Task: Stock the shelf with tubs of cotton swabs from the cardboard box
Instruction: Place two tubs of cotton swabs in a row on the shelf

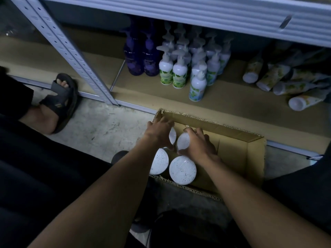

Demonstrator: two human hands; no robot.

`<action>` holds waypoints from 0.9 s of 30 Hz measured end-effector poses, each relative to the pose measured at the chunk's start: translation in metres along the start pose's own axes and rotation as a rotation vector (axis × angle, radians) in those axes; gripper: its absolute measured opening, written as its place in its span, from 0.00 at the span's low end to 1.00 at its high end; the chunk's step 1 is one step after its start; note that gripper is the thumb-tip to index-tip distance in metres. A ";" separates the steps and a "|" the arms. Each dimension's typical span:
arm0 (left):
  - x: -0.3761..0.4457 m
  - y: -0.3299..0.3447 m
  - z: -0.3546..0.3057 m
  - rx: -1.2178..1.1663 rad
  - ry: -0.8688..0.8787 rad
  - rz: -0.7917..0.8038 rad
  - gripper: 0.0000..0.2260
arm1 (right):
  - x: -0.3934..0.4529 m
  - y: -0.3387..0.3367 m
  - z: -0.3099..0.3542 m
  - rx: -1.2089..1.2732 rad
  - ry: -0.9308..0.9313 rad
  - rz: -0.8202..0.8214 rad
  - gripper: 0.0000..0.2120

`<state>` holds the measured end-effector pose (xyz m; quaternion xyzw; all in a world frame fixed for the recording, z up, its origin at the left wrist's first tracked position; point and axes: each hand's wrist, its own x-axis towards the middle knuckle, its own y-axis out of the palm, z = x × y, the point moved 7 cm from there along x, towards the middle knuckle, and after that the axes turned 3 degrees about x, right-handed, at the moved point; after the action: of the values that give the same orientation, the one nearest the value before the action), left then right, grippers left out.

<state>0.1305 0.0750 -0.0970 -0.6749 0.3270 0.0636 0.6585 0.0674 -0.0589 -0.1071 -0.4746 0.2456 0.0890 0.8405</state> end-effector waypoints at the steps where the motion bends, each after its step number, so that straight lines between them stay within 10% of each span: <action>1: 0.000 0.001 -0.001 0.011 0.001 -0.007 0.43 | 0.001 0.000 0.000 -0.006 -0.004 -0.011 0.37; 27: -0.016 -0.031 -0.017 0.000 0.016 -0.068 0.39 | -0.013 -0.052 -0.004 -0.029 -0.023 -0.114 0.36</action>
<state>0.1284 0.0624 -0.0604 -0.6860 0.3090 0.0359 0.6578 0.0746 -0.0892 -0.0628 -0.4988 0.2071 0.0501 0.8401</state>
